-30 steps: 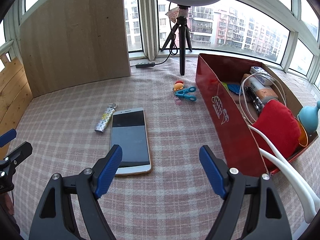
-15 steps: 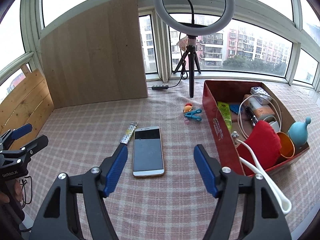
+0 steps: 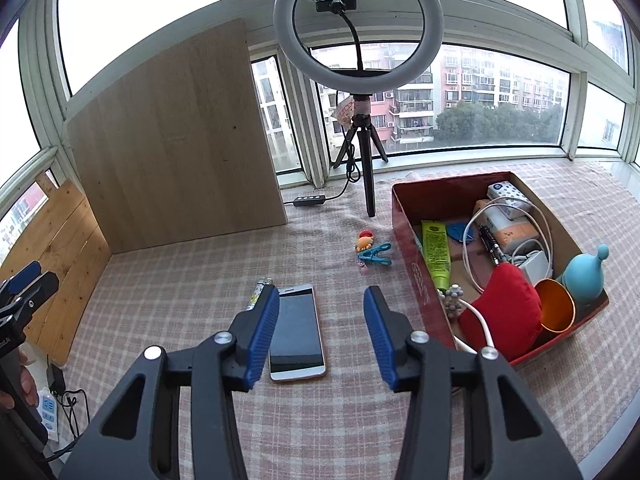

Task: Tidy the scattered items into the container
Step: 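Move the right gripper toward the white printed lighter beside the phone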

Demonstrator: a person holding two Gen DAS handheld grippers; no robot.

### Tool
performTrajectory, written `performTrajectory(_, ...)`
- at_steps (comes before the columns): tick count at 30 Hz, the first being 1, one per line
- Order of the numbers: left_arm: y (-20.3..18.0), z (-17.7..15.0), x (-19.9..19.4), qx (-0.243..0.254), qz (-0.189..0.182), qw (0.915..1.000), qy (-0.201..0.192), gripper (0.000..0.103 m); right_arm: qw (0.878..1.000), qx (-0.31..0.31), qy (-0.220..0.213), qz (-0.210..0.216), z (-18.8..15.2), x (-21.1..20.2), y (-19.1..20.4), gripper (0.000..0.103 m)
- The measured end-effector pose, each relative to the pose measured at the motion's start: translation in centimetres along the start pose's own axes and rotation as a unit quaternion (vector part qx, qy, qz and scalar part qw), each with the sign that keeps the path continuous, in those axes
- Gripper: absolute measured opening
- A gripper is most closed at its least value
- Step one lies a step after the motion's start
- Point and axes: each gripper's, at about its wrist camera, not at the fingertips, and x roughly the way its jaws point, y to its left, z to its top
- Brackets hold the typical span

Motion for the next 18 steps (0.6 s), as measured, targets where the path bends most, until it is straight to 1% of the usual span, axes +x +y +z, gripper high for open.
performTrajectory(5,0.4,-0.4,0.9,-0.001,0.002,0.9999,0.010,0.101,0.999,0.003,0.038,0.009,-0.7,3.7,0.5,0.044)
performTrajectory(10,0.7,-1.1,2.3,-0.006,-0.002,0.9995,0.030,0.101,0.997,0.024,0.074,0.006,-1.0,7.6,-0.8,0.042)
performTrajectory(12,0.7,-1.3,2.9,-0.008,-0.004,0.9993,0.036,0.101,0.996,0.031,0.078,0.000,-0.5,8.8,-1.4,0.034)
performTrajectory(15,0.5,-1.7,4.0,-0.008,-0.010,0.9989,0.046,0.101,0.997,0.028,0.073,-0.014,0.1,10.2,-1.9,0.034)
performTrajectory(18,0.3,-2.2,5.1,-0.008,-0.021,0.9981,0.058,0.101,0.997,0.031,0.069,-0.012,0.2,11.1,-2.3,0.034)
